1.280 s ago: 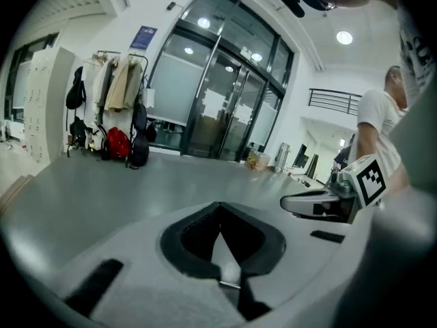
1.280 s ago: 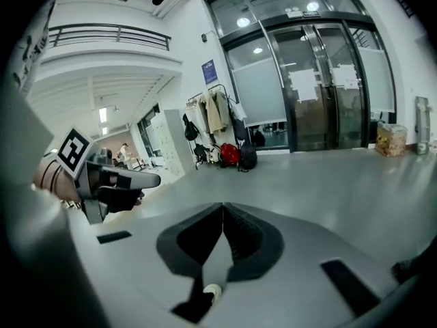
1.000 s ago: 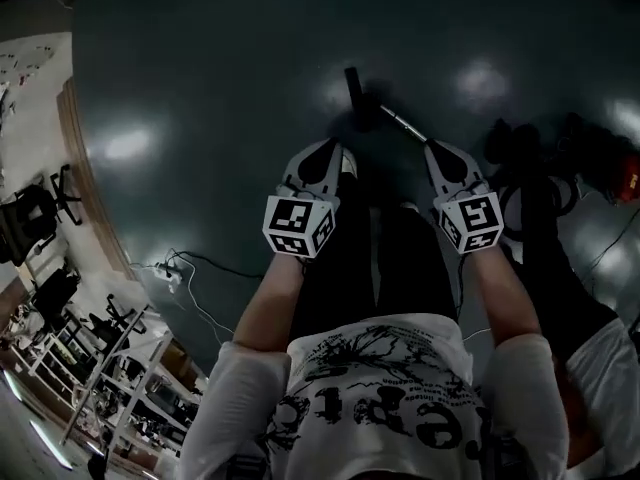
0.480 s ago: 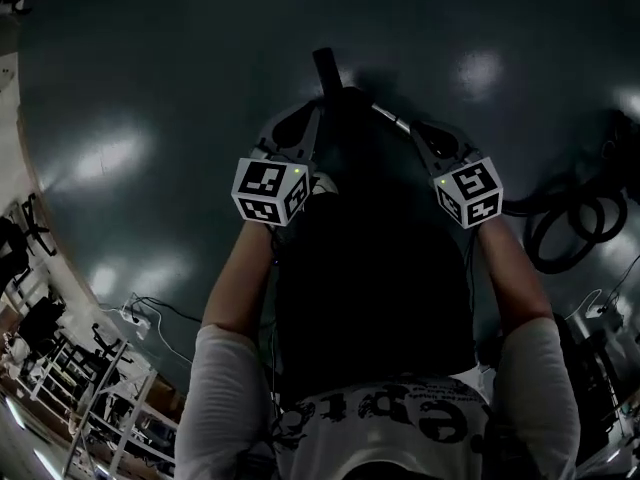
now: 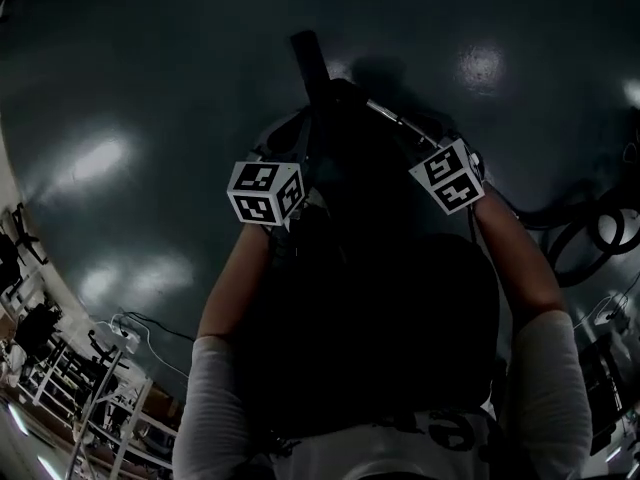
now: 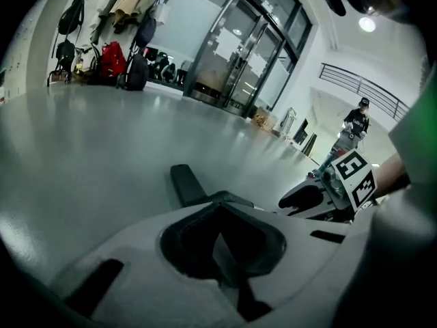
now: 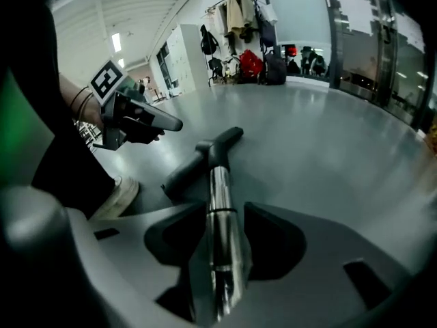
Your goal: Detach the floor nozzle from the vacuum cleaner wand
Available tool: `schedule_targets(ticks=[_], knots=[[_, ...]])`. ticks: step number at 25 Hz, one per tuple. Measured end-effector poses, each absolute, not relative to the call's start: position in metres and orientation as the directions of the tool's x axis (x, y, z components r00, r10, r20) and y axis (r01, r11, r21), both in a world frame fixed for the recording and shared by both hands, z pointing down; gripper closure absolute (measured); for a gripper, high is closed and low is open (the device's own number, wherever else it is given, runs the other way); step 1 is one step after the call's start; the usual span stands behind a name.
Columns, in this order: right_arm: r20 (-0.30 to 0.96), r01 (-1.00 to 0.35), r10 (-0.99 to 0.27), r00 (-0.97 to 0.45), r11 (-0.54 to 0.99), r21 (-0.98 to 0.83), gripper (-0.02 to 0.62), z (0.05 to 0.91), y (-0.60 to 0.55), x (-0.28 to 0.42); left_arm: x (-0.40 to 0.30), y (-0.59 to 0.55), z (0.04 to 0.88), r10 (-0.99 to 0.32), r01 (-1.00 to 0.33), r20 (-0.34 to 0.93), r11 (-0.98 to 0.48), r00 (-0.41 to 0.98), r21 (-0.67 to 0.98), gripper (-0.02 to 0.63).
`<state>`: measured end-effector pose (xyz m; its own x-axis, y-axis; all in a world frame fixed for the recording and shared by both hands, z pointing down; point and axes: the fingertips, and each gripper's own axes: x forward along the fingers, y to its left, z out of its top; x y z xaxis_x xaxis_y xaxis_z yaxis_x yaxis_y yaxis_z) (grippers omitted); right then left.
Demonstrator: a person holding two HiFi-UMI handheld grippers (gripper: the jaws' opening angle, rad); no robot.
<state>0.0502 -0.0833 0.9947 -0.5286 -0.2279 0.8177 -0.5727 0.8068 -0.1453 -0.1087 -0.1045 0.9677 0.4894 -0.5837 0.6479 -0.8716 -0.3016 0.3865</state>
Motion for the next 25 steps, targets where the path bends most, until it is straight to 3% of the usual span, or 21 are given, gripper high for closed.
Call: schedule_targets(ticks=[4, 7, 11, 15, 21, 25], knots=[[0.873, -0.509, -0.112, -0.475, 0.844, -0.169, 0.397, 1.033, -0.068, 0.049, -0.104, -0.088, 0.991, -0.532, -0.871, 0.691, -0.342, 0.489, 0.354, 0.603], [0.905, -0.492, -0.072, -0.418, 0.856, -0.16, 0.397, 1.059, -0.064, 0.048, -0.098, -0.079, 1.006, -0.486, -0.856, 0.71, -0.368, 0.509, 0.362, 0.525], [0.918, -0.541, -0.134, -0.373, 0.835, -0.098, 0.399, 1.065, -0.069, 0.045, -0.096, -0.063, 1.021, -0.414, -0.833, 0.736, -0.4, 0.536, 0.382, 0.356], [0.907, -0.518, -0.149, -0.394, 0.851, -0.086, 0.397, 1.066, -0.067, 0.045, -0.095, -0.056, 1.034, -0.379, -0.831, 0.75, -0.375, 0.542, 0.411, 0.287], [0.881, -0.521, -0.148, -0.45, 0.845, -0.124, 0.42, 1.055, -0.074, 0.043, -0.085, -0.073, 1.046, -0.383, -0.827, 0.745, -0.389, 0.546, 0.406, 0.125], [0.855, -0.518, -0.174, -0.489, 0.846, -0.125, 0.42, 1.028, -0.077, 0.048, -0.065, -0.083, 1.044, -0.336, -0.775, 0.72, -0.446, 0.608, 0.447, 0.117]])
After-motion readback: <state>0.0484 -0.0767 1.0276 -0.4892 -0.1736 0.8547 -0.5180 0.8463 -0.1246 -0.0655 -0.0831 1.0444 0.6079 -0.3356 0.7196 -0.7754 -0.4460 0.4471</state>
